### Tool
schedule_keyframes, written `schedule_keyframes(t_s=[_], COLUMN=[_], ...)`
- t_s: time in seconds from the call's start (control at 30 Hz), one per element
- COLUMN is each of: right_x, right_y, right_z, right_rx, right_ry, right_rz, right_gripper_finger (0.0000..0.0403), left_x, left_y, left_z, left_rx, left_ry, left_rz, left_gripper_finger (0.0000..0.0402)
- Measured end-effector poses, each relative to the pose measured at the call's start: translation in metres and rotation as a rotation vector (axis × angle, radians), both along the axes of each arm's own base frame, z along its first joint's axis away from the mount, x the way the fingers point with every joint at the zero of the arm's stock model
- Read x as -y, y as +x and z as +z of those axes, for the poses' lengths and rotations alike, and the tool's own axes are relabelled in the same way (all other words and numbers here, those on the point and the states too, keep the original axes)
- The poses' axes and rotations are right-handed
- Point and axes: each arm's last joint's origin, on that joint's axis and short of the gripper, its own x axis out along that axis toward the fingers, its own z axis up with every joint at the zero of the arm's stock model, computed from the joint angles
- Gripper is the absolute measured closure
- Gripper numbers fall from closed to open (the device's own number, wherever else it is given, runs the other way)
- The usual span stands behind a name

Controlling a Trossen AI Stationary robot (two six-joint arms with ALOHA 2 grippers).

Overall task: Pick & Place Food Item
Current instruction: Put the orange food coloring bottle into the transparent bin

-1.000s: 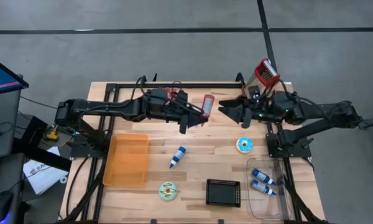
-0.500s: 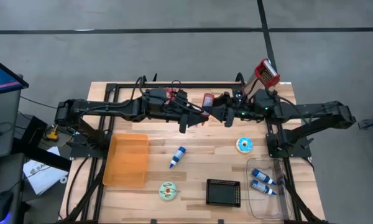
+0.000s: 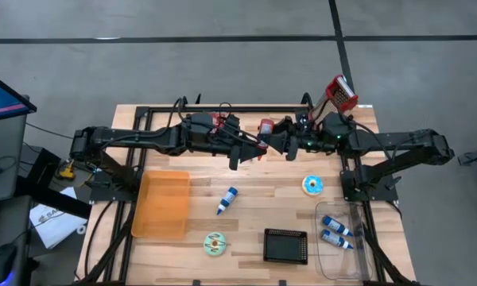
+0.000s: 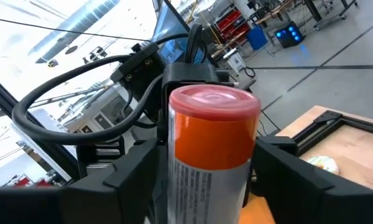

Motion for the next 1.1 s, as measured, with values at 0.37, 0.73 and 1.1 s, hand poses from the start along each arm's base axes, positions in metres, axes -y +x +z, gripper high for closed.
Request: schedule_keyframes(t_s=[0.37, 0.73, 1.1], right_x=[0.005, 0.008, -0.034], right_y=[0.000, -0.022, -0.098], right_z=[0.002, 0.018, -0.028], right_rx=[0.027, 0.076, -0.638], right_ry=[-0.011, -0.005, 0.282], right_rz=[0.055, 0.056, 0.249], right_gripper_finger=[0.0293, 0.0281, 0.0281], left_x=[0.000, -0.008, -0.030], left_y=[-0.001, -0.023, -0.091], left_z=[0.001, 0.015, 0.047], left_rx=[0.009, -0.027, -0.112], left_ry=[0.029, 0.159, 0.262], left_rz=[0.002, 0.029, 0.183], left_gripper_finger=[0.0273, 0.0193, 0.0138])
